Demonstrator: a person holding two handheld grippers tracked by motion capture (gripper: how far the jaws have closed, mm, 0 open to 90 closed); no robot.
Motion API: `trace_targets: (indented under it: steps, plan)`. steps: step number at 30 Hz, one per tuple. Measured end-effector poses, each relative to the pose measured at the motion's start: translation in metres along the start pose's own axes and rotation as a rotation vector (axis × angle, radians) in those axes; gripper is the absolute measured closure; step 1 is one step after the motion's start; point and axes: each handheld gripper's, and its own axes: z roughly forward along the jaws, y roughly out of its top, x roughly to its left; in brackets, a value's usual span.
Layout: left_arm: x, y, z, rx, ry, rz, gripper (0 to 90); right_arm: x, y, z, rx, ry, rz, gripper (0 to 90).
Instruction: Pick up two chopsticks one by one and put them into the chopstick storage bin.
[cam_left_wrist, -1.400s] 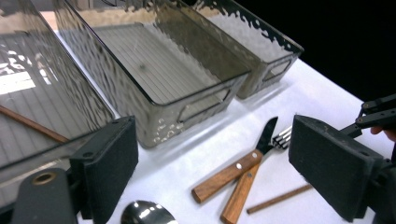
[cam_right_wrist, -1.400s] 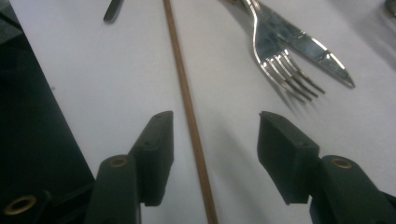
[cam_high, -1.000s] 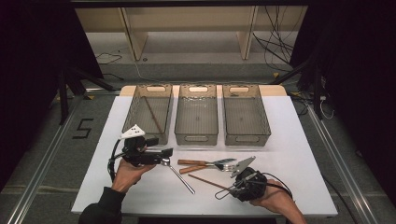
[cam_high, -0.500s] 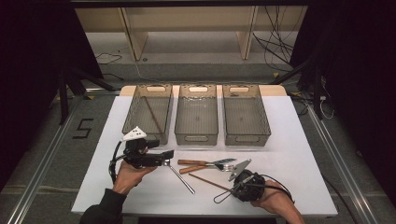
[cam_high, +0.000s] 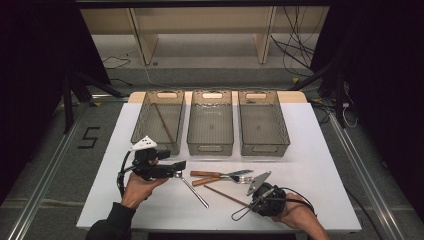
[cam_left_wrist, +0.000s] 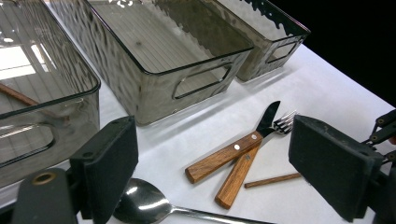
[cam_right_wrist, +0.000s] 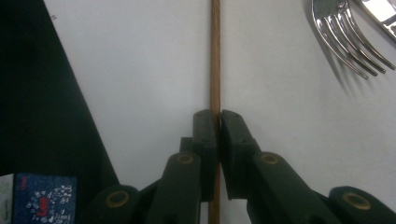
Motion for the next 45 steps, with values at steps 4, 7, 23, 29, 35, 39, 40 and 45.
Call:
trace_targets:
  steps: [4,7,23,29,35,39,40,45]
  plan:
    - [0.001,0.000,0.000,0.007,0.011,-0.008,15.5,-0.001,-0.002,-0.007,-0.028,0.008,-0.017,85.7]
    - [0.001,0.001,-0.001,0.004,0.020,-0.013,15.5,-0.002,-0.002,-0.017,-0.075,0.022,0.007,85.7]
    - [-0.023,0.015,-0.002,-0.012,0.000,-0.045,15.7,-0.015,0.018,-0.040,-0.442,-0.073,0.130,85.7]
    - [-0.036,0.022,0.006,-0.013,-0.032,-0.041,16.2,-0.016,0.035,-0.043,-0.515,-0.090,0.126,85.6]
    - [-0.047,0.028,0.018,0.001,-0.082,-0.041,19.6,-0.015,0.050,-0.039,-0.565,-0.082,0.127,85.7]
    - [-0.053,0.033,0.027,0.000,-0.133,-0.064,23.5,-0.013,0.058,-0.036,-0.579,-0.072,0.115,85.7]
    - [-0.054,0.034,0.028,0.001,-0.140,-0.066,25.0,-0.012,0.060,-0.035,-0.584,-0.067,0.114,85.7]
    - [-0.056,0.037,0.034,-0.009,-0.183,-0.092,34.6,-0.011,0.064,-0.033,-0.603,-0.067,0.115,85.6]
